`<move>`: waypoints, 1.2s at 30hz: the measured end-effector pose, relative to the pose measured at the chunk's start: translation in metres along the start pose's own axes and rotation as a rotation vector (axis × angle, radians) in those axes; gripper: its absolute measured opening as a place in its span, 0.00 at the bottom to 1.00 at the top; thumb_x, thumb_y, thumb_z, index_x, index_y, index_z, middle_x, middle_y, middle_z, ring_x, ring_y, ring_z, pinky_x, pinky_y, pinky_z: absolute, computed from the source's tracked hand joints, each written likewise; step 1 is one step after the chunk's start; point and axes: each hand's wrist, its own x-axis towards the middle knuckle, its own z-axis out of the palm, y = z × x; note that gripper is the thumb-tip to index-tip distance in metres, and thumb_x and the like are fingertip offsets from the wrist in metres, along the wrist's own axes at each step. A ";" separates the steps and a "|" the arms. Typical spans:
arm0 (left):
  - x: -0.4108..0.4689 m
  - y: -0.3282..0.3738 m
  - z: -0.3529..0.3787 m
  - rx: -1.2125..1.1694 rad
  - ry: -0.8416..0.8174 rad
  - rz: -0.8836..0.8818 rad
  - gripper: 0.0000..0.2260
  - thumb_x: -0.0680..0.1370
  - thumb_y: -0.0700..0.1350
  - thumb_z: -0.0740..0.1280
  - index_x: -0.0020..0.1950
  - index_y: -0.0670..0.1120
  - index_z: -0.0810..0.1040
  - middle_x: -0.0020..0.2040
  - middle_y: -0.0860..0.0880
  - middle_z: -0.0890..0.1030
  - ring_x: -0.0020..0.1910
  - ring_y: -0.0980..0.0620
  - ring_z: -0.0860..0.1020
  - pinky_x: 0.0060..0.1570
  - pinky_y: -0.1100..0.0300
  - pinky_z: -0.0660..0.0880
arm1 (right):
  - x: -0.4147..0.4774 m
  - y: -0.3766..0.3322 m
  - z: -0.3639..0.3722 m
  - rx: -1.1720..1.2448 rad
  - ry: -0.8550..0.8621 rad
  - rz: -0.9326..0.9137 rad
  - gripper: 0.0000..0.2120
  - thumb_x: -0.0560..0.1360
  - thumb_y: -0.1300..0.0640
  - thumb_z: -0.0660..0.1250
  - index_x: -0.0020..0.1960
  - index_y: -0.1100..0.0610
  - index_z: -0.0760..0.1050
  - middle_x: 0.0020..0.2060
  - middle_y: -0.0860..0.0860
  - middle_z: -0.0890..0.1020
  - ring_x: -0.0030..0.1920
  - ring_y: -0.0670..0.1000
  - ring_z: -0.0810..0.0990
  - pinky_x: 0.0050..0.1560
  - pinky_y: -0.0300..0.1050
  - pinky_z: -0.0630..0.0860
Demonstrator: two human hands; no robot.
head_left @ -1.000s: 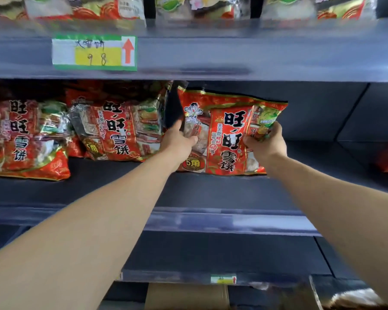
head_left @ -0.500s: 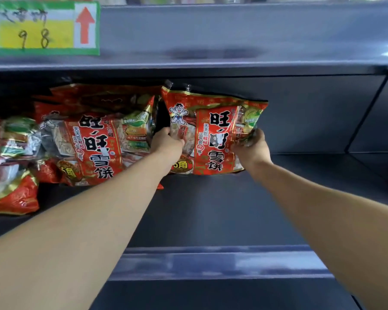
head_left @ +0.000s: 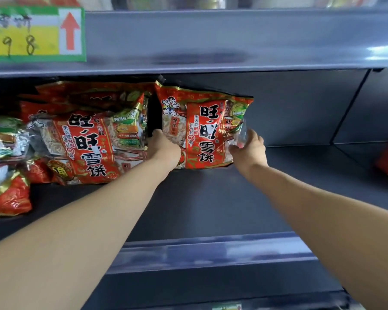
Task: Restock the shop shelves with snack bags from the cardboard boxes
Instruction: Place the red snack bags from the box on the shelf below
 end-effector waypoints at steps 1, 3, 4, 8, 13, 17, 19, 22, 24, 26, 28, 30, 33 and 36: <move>-0.007 0.002 -0.001 0.007 -0.001 0.028 0.23 0.78 0.38 0.61 0.73 0.43 0.62 0.68 0.43 0.70 0.61 0.42 0.74 0.49 0.55 0.72 | -0.006 0.001 -0.006 -0.008 -0.004 -0.012 0.23 0.75 0.58 0.63 0.70 0.58 0.65 0.66 0.57 0.69 0.67 0.59 0.68 0.67 0.52 0.68; -0.027 0.007 -0.002 -0.016 -0.044 0.084 0.20 0.77 0.38 0.61 0.70 0.44 0.67 0.66 0.44 0.73 0.61 0.43 0.75 0.53 0.55 0.74 | -0.019 0.004 -0.022 -0.023 -0.023 -0.044 0.20 0.76 0.58 0.63 0.67 0.58 0.68 0.64 0.56 0.72 0.65 0.58 0.70 0.63 0.46 0.69; -0.039 0.012 -0.002 -0.032 -0.075 0.108 0.18 0.78 0.38 0.61 0.68 0.45 0.68 0.66 0.45 0.74 0.61 0.44 0.75 0.55 0.56 0.74 | -0.027 0.005 -0.032 -0.035 -0.029 -0.059 0.19 0.77 0.58 0.63 0.67 0.57 0.69 0.64 0.56 0.73 0.65 0.57 0.71 0.61 0.44 0.68; -0.099 0.039 0.010 -0.062 -0.233 0.175 0.15 0.78 0.38 0.62 0.65 0.44 0.71 0.63 0.46 0.76 0.60 0.45 0.75 0.59 0.54 0.74 | -0.064 0.014 -0.078 -0.085 -0.051 -0.103 0.19 0.78 0.57 0.62 0.68 0.57 0.70 0.66 0.54 0.74 0.66 0.54 0.71 0.62 0.40 0.66; -0.186 0.069 0.048 -0.066 -0.501 0.267 0.15 0.78 0.38 0.62 0.65 0.44 0.72 0.59 0.47 0.77 0.52 0.50 0.75 0.50 0.61 0.72 | -0.108 0.053 -0.151 -0.170 -0.100 -0.050 0.20 0.79 0.57 0.62 0.70 0.55 0.68 0.67 0.50 0.73 0.64 0.51 0.73 0.56 0.35 0.65; -0.262 0.088 0.090 -0.059 -0.658 0.281 0.14 0.79 0.38 0.60 0.64 0.44 0.73 0.58 0.48 0.77 0.51 0.49 0.76 0.44 0.62 0.69 | -0.141 0.104 -0.218 -0.239 -0.112 0.035 0.18 0.79 0.58 0.62 0.68 0.57 0.70 0.64 0.52 0.76 0.64 0.52 0.74 0.59 0.38 0.66; -0.298 0.093 0.115 -0.052 -0.731 0.267 0.13 0.79 0.38 0.61 0.63 0.43 0.74 0.59 0.46 0.78 0.56 0.46 0.76 0.48 0.62 0.69 | -0.154 0.135 -0.247 -0.279 -0.137 0.102 0.15 0.78 0.59 0.62 0.65 0.58 0.73 0.59 0.54 0.79 0.60 0.54 0.77 0.58 0.42 0.70; -0.344 0.088 0.155 -0.019 -0.844 0.202 0.13 0.79 0.39 0.61 0.63 0.43 0.75 0.60 0.46 0.78 0.59 0.47 0.76 0.55 0.63 0.69 | -0.171 0.186 -0.280 -0.378 -0.236 0.189 0.12 0.77 0.62 0.62 0.59 0.59 0.78 0.55 0.56 0.82 0.56 0.57 0.78 0.52 0.42 0.71; -0.368 0.077 0.181 0.039 -0.891 0.119 0.12 0.78 0.39 0.62 0.61 0.44 0.76 0.60 0.45 0.78 0.59 0.46 0.76 0.59 0.58 0.72 | -0.182 0.217 -0.292 -0.459 -0.344 0.270 0.11 0.77 0.61 0.62 0.57 0.59 0.79 0.55 0.56 0.81 0.56 0.57 0.78 0.49 0.40 0.70; -0.386 0.061 0.207 0.067 -0.910 -0.021 0.12 0.77 0.39 0.62 0.60 0.44 0.76 0.60 0.45 0.77 0.59 0.44 0.76 0.59 0.55 0.73 | -0.192 0.246 -0.296 -0.491 -0.433 0.347 0.11 0.77 0.59 0.62 0.55 0.60 0.80 0.54 0.56 0.82 0.55 0.57 0.79 0.50 0.42 0.72; -0.396 0.045 0.229 0.091 -0.924 -0.155 0.09 0.78 0.37 0.62 0.56 0.43 0.76 0.56 0.45 0.76 0.55 0.44 0.76 0.54 0.54 0.74 | -0.197 0.270 -0.294 -0.504 -0.507 0.410 0.11 0.77 0.58 0.64 0.57 0.60 0.79 0.55 0.56 0.81 0.55 0.56 0.79 0.51 0.42 0.73; -0.402 0.028 0.249 0.105 -0.910 -0.302 0.03 0.78 0.35 0.61 0.49 0.40 0.74 0.46 0.44 0.74 0.44 0.45 0.74 0.43 0.56 0.74 | -0.200 0.294 -0.287 -0.540 -0.614 0.441 0.12 0.77 0.59 0.64 0.58 0.61 0.79 0.56 0.56 0.81 0.56 0.56 0.79 0.51 0.42 0.74; -0.406 -0.002 0.270 0.121 -0.820 -0.521 0.10 0.79 0.38 0.62 0.58 0.36 0.72 0.50 0.41 0.76 0.48 0.45 0.77 0.52 0.54 0.76 | -0.201 0.323 -0.268 -0.605 -0.784 0.462 0.15 0.77 0.58 0.62 0.60 0.64 0.77 0.54 0.59 0.81 0.55 0.59 0.79 0.51 0.44 0.77; -0.408 -0.027 0.286 0.159 -0.740 -0.694 0.17 0.80 0.39 0.59 0.68 0.36 0.69 0.64 0.40 0.74 0.62 0.42 0.75 0.61 0.54 0.73 | -0.203 0.331 -0.250 -0.716 -0.945 0.455 0.19 0.80 0.55 0.60 0.64 0.66 0.73 0.43 0.56 0.78 0.47 0.54 0.76 0.32 0.40 0.70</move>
